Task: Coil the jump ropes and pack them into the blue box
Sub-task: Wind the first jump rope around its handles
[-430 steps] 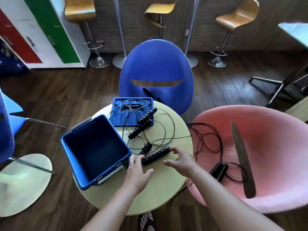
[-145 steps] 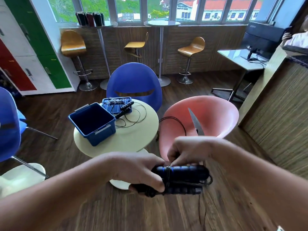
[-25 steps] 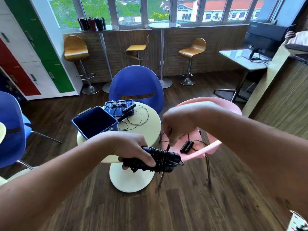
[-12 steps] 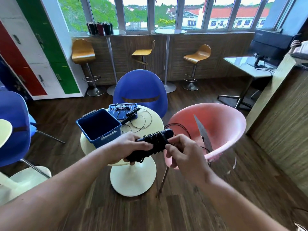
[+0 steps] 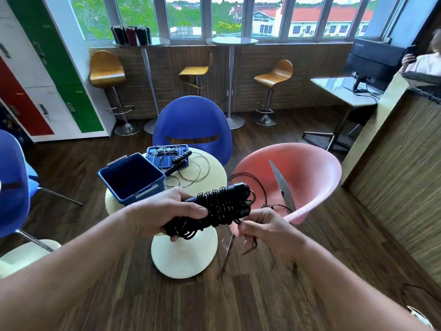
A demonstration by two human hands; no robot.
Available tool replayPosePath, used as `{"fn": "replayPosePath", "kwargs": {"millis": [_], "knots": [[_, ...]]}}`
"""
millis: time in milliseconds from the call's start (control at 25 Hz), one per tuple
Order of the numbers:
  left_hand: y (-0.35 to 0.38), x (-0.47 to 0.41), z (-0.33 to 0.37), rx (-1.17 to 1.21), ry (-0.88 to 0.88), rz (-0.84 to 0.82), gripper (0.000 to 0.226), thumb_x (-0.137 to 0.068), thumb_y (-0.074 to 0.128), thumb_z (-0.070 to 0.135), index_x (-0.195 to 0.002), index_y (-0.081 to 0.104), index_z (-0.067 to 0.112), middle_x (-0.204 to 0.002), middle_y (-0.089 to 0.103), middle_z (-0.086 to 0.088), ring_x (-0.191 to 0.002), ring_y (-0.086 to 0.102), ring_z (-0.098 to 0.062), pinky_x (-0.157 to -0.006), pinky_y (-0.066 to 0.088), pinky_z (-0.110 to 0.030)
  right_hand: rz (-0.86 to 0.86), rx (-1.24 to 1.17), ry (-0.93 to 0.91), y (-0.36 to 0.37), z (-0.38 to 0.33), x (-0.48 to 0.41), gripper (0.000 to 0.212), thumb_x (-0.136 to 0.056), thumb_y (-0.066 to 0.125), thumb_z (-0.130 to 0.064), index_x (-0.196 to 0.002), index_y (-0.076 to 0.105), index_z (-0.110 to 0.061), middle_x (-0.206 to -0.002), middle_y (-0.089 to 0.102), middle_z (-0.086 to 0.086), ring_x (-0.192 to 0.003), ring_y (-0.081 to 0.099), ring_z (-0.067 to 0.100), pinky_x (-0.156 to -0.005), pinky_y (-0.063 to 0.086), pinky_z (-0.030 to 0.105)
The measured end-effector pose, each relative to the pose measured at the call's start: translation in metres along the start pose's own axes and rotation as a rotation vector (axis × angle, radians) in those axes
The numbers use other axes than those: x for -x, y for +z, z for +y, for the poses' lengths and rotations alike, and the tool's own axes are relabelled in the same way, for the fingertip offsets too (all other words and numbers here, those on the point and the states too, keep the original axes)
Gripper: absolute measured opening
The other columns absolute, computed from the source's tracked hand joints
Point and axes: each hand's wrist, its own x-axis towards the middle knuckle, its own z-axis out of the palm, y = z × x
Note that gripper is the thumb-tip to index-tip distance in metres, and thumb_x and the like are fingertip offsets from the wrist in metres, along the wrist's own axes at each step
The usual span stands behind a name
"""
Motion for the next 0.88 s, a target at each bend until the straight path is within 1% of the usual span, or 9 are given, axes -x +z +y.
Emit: {"fn": "replayPosePath", "kwargs": {"millis": [120, 200, 240, 320, 400, 480, 560, 680, 880], "knots": [[-0.005, 0.008, 0.009, -0.043, -0.027, -0.041, 0.057, -0.054, 0.093, 0.051, -0.085, 0.077, 0.006, -0.071, 0.069, -0.008, -0.051, 0.062, -0.016, -0.041, 0.049, -0.025, -0.119, 0.235, 0.056, -0.009, -0.027, -0.013, 0.019, -0.08, 0.085, -0.029, -0.066, 0.072, -0.025, -0.068, 0.055, 0.004, -0.066, 0.048, 0.019, -0.061, 0.036, 0.031], [-0.01, 0.013, 0.015, -0.168, -0.083, -0.063, 0.036, -0.061, 0.087, 0.045, -0.08, 0.079, 0.015, -0.071, 0.071, -0.003, -0.057, 0.061, -0.019, -0.054, 0.047, -0.03, -0.141, 0.569, 0.102, -0.009, -0.05, -0.025, 0.028, -0.081, 0.083, -0.011, -0.061, 0.069, -0.026, -0.062, 0.056, -0.011, -0.058, 0.049, 0.001, -0.061, 0.04, 0.022], [-0.011, 0.014, 0.018, -0.23, -0.123, -0.067, 0.028, -0.066, 0.084, 0.042, -0.079, 0.079, 0.018, -0.071, 0.071, -0.002, -0.059, 0.062, -0.019, -0.056, 0.047, -0.031, -0.153, 0.808, 0.102, -0.007, -0.061, -0.031, 0.027, -0.082, 0.078, -0.006, -0.063, 0.066, -0.023, -0.062, 0.055, -0.011, -0.051, 0.046, -0.004, -0.057, 0.04, 0.018], [-0.011, 0.013, 0.025, -0.354, -0.214, -0.084, 0.017, -0.077, 0.083, 0.034, -0.082, 0.079, 0.019, -0.071, 0.072, 0.0, -0.061, 0.063, -0.021, -0.053, 0.048, -0.029, -0.248, 1.254, 0.024, 0.001, -0.082, -0.047, 0.012, -0.083, 0.066, -0.007, -0.077, 0.068, -0.017, -0.068, 0.059, -0.005, -0.049, 0.049, -0.002, -0.052, 0.04, 0.018], [-0.009, 0.008, 0.028, -0.489, -0.3, -0.1, 0.016, -0.086, 0.079, 0.029, -0.089, 0.076, 0.014, -0.07, 0.072, 0.001, -0.065, 0.063, -0.027, -0.05, 0.045, -0.027, -0.326, 1.51, -0.047, 0.009, -0.098, -0.063, 0.006, -0.084, 0.068, -0.023, -0.089, 0.071, -0.022, -0.077, 0.066, -0.004, -0.066, 0.059, 0.013, -0.06, 0.047, 0.028], [-0.011, 0.005, 0.028, -0.574, -0.363, -0.075, 0.024, -0.086, 0.078, 0.034, -0.092, 0.074, 0.011, -0.071, 0.074, 0.0, -0.069, 0.064, -0.03, -0.054, 0.044, -0.03, -0.324, 1.603, -0.05, 0.015, -0.111, -0.074, 0.015, -0.084, 0.071, -0.041, -0.092, 0.072, -0.028, -0.079, 0.065, -0.005, -0.076, 0.062, 0.021, -0.067, 0.052, 0.033], [-0.018, 0.004, 0.027, -0.587, -0.402, -0.024, 0.03, -0.081, 0.079, 0.04, -0.091, 0.076, 0.011, -0.076, 0.076, -0.004, -0.072, 0.066, -0.031, -0.06, 0.045, -0.034, -0.271, 1.676, -0.109, 0.019, -0.119, -0.078, 0.018, -0.085, 0.07, -0.046, -0.091, 0.072, -0.029, -0.083, 0.068, -0.005, -0.082, 0.064, 0.024, -0.07, 0.054, 0.036], [-0.027, 0.004, 0.023, -0.59, -0.436, 0.023, 0.036, -0.079, 0.079, 0.045, -0.092, 0.077, 0.011, -0.081, 0.078, -0.008, -0.072, 0.067, -0.031, -0.057, 0.045, -0.031, -0.154, 1.684, -0.174, 0.029, -0.115, -0.073, 0.017, -0.084, 0.067, -0.043, -0.09, 0.071, -0.027, -0.086, 0.068, -0.002, -0.083, 0.064, 0.027, -0.071, 0.054, 0.037], [-0.034, -0.002, 0.007, -0.494, -0.355, 0.17, 0.035, -0.084, 0.078, 0.043, -0.094, 0.076, 0.009, -0.075, 0.075, -0.007, -0.055, 0.061, -0.023, -0.046, 0.039, -0.027, 0.066, 1.503, -0.056, 0.039, -0.11, -0.063, 0.026, -0.091, 0.059, -0.033, -0.084, 0.071, -0.011, -0.086, 0.07, 0.009, -0.082, 0.064, 0.032, -0.065, 0.049, 0.034]]}}
